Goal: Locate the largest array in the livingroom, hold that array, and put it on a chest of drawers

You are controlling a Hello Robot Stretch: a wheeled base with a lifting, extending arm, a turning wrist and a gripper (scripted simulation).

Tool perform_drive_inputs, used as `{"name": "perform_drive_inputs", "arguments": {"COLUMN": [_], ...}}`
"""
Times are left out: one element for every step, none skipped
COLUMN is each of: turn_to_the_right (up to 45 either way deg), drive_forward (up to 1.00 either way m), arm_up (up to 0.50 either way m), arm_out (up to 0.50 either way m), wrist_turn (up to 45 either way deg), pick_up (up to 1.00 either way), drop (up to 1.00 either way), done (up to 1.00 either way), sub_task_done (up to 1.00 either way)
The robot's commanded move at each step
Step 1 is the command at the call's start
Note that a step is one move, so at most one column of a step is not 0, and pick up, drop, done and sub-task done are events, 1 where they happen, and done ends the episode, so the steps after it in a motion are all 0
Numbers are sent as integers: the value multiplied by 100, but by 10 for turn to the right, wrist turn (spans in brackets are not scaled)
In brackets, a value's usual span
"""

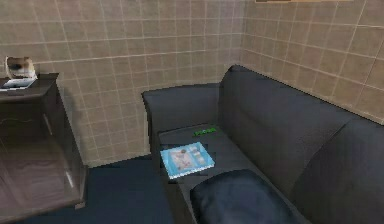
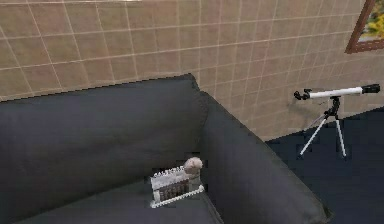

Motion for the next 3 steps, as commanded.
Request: {"name": "perform_drive_inputs", "arguments": {"turn_to_the_right": [0,0,0], "drive_forward": [0,0,0], "arm_up": [10,0,0], "arm_out": [0,36,0], "wrist_turn": [0,0,450], "pick_up": [0,0,0], "drop": [0,0,0], "done": [0,0,0], "sub_task_done": [0,0,0]}}
